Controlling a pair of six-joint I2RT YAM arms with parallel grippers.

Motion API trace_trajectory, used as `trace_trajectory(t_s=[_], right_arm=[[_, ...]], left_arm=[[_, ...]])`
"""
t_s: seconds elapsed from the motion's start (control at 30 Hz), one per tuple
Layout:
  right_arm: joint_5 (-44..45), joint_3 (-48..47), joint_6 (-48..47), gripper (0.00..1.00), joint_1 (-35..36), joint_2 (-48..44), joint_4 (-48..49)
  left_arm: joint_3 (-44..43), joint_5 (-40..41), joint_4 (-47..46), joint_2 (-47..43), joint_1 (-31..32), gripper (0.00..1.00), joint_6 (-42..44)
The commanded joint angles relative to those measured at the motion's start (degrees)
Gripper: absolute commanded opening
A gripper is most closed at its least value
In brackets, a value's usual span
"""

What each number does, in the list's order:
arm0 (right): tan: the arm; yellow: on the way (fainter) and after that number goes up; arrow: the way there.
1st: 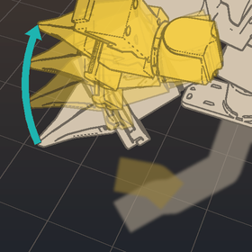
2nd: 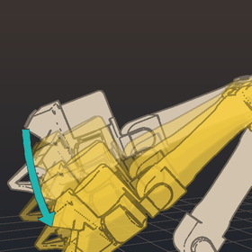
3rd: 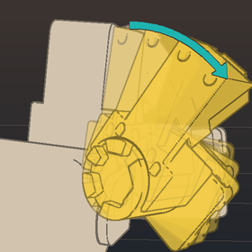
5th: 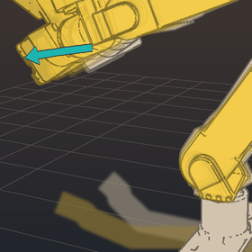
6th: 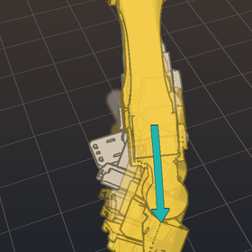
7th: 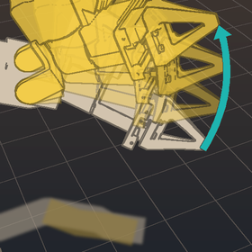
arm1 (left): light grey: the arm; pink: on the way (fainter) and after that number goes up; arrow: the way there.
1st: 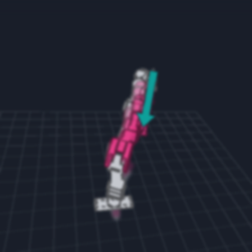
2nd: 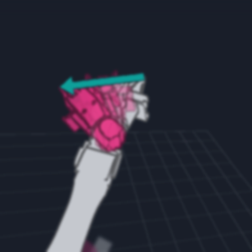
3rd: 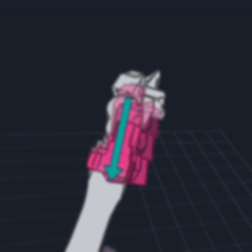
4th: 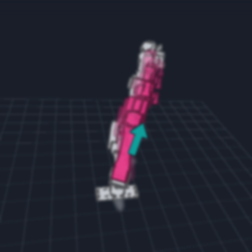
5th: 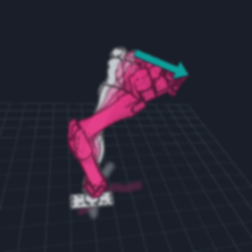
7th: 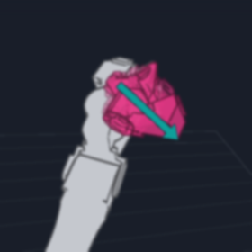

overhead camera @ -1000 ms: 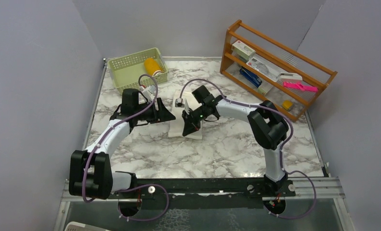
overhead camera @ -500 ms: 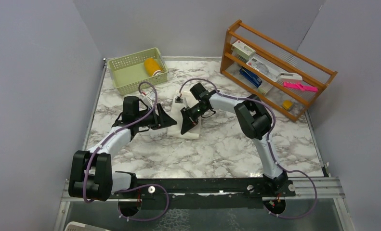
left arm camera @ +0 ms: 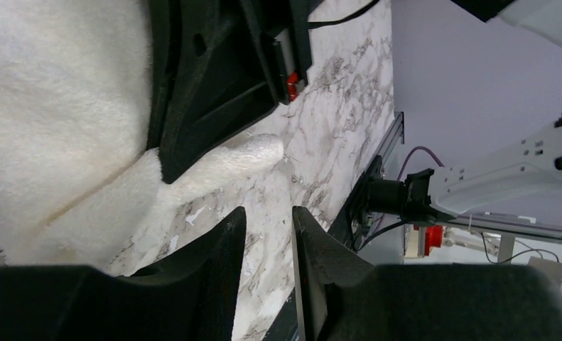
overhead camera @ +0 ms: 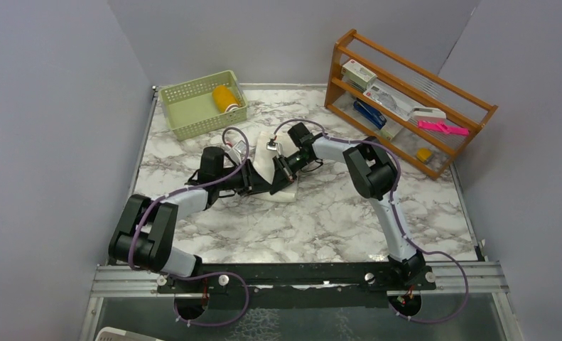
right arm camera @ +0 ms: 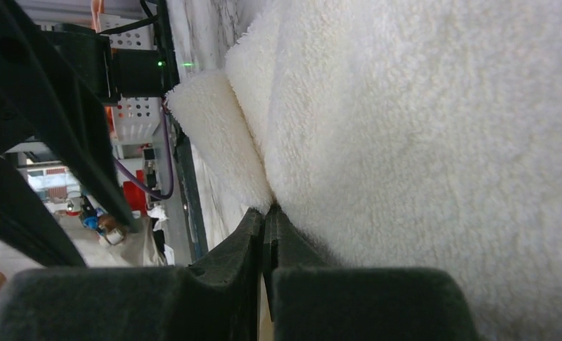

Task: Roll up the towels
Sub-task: Roll the towel at the center of the board.

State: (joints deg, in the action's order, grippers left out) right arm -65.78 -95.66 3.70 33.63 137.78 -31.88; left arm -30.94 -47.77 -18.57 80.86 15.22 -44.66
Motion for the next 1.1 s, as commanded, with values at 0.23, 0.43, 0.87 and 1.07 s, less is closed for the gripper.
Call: trace_trajectory(t_s=[0.23,0.43,0.87,1.07], right_arm=[[5.1,0.9,0.3,0.01,-0.4,1.8,1.6],[9.3,2.8,0.0,0.02,-0.5,-0.6,3.5],[30.0,20.9,0.4,0.45,-0.5,-24.6,30.3],[31.0,50.1,-17.9,0.51,4.1,-44.3,68.6]], left_arm=[[-1.4,9.3,-7.0,10.5,-1.4,0.33,-2.4],[-1.6,13.5,-7.3,15.0,-2.2,0.3,-0.4],[1.3,17.8,-8.3,19.7,-1.3,0.23,2.6],[1.4,17.3,-8.2,20.0,-1.1,0.23,3.1]])
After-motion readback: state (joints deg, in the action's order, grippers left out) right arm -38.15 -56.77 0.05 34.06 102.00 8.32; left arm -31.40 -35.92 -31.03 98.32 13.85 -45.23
